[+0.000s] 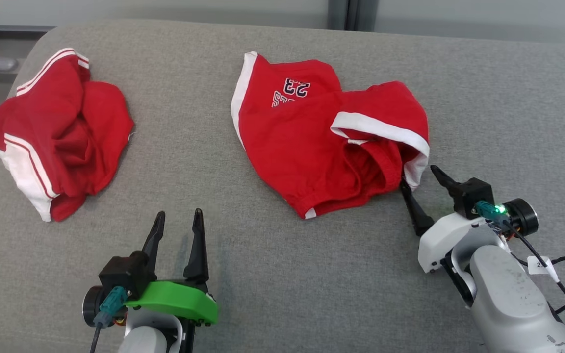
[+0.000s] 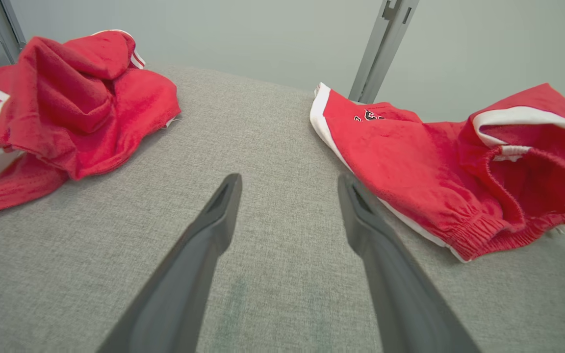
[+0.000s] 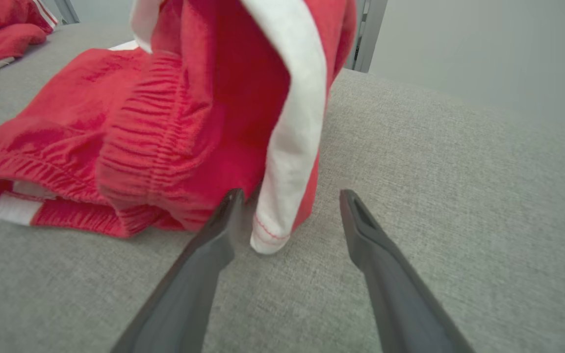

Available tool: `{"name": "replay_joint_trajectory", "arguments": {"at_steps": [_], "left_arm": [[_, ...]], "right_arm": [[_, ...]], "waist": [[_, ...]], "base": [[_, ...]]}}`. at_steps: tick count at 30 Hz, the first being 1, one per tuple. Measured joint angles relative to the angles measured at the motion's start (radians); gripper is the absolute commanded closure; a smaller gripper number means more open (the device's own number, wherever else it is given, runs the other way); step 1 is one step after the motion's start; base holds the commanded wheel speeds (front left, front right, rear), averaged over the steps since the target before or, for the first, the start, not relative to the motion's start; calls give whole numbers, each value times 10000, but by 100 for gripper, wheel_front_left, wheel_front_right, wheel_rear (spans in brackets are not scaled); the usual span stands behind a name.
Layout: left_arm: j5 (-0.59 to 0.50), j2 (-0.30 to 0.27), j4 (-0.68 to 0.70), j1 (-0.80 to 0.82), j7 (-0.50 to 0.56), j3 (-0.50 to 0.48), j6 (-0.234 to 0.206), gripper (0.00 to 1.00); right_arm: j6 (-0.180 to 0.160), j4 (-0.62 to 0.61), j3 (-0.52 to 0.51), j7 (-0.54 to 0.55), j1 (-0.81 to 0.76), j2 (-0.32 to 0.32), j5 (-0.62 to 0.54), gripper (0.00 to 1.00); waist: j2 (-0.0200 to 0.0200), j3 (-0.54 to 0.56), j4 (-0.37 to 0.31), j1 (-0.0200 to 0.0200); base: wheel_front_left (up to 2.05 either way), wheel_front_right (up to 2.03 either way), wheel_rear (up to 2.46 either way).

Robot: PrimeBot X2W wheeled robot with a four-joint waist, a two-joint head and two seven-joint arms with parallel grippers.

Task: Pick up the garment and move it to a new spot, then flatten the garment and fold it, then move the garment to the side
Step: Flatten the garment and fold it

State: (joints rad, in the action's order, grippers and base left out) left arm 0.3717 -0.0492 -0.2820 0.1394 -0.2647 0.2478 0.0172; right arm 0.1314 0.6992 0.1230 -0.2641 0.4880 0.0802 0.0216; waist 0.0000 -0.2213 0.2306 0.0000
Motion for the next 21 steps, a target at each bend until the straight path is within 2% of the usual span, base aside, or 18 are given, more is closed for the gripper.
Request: {"name": "replay_joint_trajectory", "arguments": {"at_steps": [1,2,6,9,12,15,18,21], "left_arm": [[27,0,4,8,-2,15,-10,0],[36,0,21,16,0,36,-31,0],[79,0,58,53,0,128,-90,0],[117,0,36,47,0,132,-140,0],[121,0,-40,-38,0,88,-142,0],[121,0,-157,-215,-2,119,-127,0],[140,2,-207,-298,0,190,-119,0],[222,2,-288,-443,-2,278,-119,0]], "right_arm": [[0,75,-102,2,62,19,-54,73],[0,75,-226,2,158,50,-128,100],[0,-744,-746,6,477,251,-439,100],[0,-1695,-481,10,732,537,-554,100],[0,-2706,326,10,1343,757,-485,100],[0,-3141,1567,10,2171,989,-236,100],[0,-3110,2807,10,3281,1032,31,100],[0,-2788,3860,10,4574,754,276,100]], "waist": [[0,-57,75,0],[0,-129,162,0],[0,-314,433,0],[0,-299,542,0],[0,-151,555,0],[0,95,512,0],[0,379,473,1],[0,650,469,1]], "base": [[0,0,0],[0,0,0],[0,0,0],[0,0,0],[0,0,0],[0,0,0],[0,0,0],[0,0,0]]}}
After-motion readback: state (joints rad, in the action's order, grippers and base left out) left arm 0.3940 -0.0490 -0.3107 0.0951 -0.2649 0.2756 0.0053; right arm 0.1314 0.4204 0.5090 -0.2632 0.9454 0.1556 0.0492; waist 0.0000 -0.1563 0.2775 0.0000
